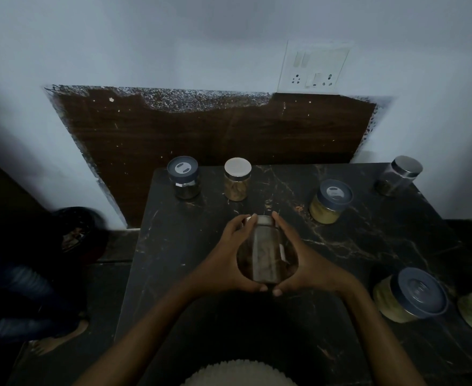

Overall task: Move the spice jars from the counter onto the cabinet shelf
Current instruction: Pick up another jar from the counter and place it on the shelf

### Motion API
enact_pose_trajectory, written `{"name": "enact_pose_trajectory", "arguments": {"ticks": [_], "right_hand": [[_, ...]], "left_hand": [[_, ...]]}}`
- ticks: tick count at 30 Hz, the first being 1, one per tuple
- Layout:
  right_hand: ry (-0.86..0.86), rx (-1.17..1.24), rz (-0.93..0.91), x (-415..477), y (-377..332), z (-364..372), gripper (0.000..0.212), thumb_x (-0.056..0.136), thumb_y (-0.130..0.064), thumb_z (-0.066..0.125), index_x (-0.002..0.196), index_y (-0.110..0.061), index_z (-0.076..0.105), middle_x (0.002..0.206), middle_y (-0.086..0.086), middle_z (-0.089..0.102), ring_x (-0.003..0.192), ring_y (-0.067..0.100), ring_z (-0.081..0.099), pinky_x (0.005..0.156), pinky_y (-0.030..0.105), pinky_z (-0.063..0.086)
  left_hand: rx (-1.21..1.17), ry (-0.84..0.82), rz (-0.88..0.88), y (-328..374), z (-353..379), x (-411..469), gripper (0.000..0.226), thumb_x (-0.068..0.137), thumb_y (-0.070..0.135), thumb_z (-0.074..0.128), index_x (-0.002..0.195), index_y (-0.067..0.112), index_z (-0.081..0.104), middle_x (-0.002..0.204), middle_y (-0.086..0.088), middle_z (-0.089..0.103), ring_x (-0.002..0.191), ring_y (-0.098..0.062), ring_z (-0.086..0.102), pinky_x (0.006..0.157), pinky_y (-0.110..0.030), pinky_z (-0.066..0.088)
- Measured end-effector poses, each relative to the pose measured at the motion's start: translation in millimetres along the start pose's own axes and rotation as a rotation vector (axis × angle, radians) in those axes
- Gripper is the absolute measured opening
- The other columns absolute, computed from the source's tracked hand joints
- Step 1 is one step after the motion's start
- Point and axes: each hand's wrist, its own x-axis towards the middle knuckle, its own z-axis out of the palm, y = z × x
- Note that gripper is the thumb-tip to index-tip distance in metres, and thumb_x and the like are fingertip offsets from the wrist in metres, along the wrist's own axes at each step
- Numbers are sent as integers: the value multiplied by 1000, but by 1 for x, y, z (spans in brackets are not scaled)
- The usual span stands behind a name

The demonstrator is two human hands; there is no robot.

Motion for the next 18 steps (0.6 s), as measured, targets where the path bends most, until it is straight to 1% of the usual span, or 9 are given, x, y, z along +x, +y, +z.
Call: {"name": "enact_pose_trajectory", "arguments": {"ticks": [2, 4, 6, 9, 10, 12, 15, 16, 18], "right_hand": [[-49, 28, 20, -3, 1, -5, 135, 51, -31, 87, 135, -58, -14, 153, -21, -2, 139, 0, 12, 106, 13, 24], [-75, 92, 34, -5, 1, -9, 134, 53, -22, 86, 136, -57, -14, 151, -20, 3, 133, -7, 21, 98, 5, 30], [-59, 137, 28, -5, 1, -9, 131, 54, -15, 86, 136, -59, -6, 150, -18, 11, 126, -15, 27, 93, 6, 37], [-6, 142, 18, -4, 3, -6, 126, 54, -9, 87, 134, -62, 6, 147, -19, 20, 123, -14, 34, 94, 11, 41], [5, 125, 16, -4, 3, -4, 126, 53, -8, 88, 134, -62, 7, 146, -20, 21, 124, -13, 34, 96, 14, 41], [26, 88, 3, -2, 3, -1, 127, 50, -15, 89, 135, -62, 6, 149, -16, 18, 132, -3, 30, 104, 24, 38], [40, 73, -4, 0, 1, 1, 129, 46, -25, 89, 136, -60, 4, 151, -15, 13, 136, 7, 26, 109, 33, 35], [31, 93, -3, 1, 1, 0, 129, 46, -26, 89, 136, -60, 4, 150, -17, 13, 136, 7, 26, 109, 33, 36], [6, 162, -1, -1, 1, -3, 128, 47, -25, 87, 134, -63, 1, 145, -24, 14, 133, 3, 27, 104, 24, 39]], "left_hand": [[-33, 19, 11, 2, 0, -2, 117, 52, 53, 78, 142, 46, 3, 145, 29, -2, 133, 1, 15, 107, -18, 28], [-58, 42, 16, 4, 1, -4, 113, 52, 56, 76, 137, 54, 2, 146, 30, -1, 135, -2, 15, 109, -25, 28], [-71, 50, 20, 6, 2, -5, 111, 52, 56, 76, 134, 59, 0, 147, 31, -2, 136, 2, 13, 110, -27, 26], [-81, -5, -4, 10, -2, -4, 116, 51, 54, 77, 129, 64, -9, 150, 28, -7, 140, -2, 7, 113, -32, 22], [-74, -14, -1, 11, -3, -3, 119, 51, 53, 78, 129, 64, -11, 150, 28, -8, 140, -3, 6, 113, -32, 21], [-8, -22, 15, 11, -3, -1, 122, 51, 55, 78, 133, 58, -13, 151, 26, -13, 140, -1, 2, 113, -32, 19], [55, 11, 23, 7, 0, 2, 123, 53, 59, 75, 146, 40, -4, 150, 25, -11, 139, 0, 5, 115, -35, 23], [42, 29, 18, 6, 0, 2, 123, 53, 59, 75, 146, 38, -1, 150, 25, -8, 138, -2, 8, 114, -34, 26], [8, 57, 20, 6, -2, 1, 120, 51, 59, 75, 143, 43, 0, 146, 29, -3, 134, 3, 13, 109, -20, 27]]}}
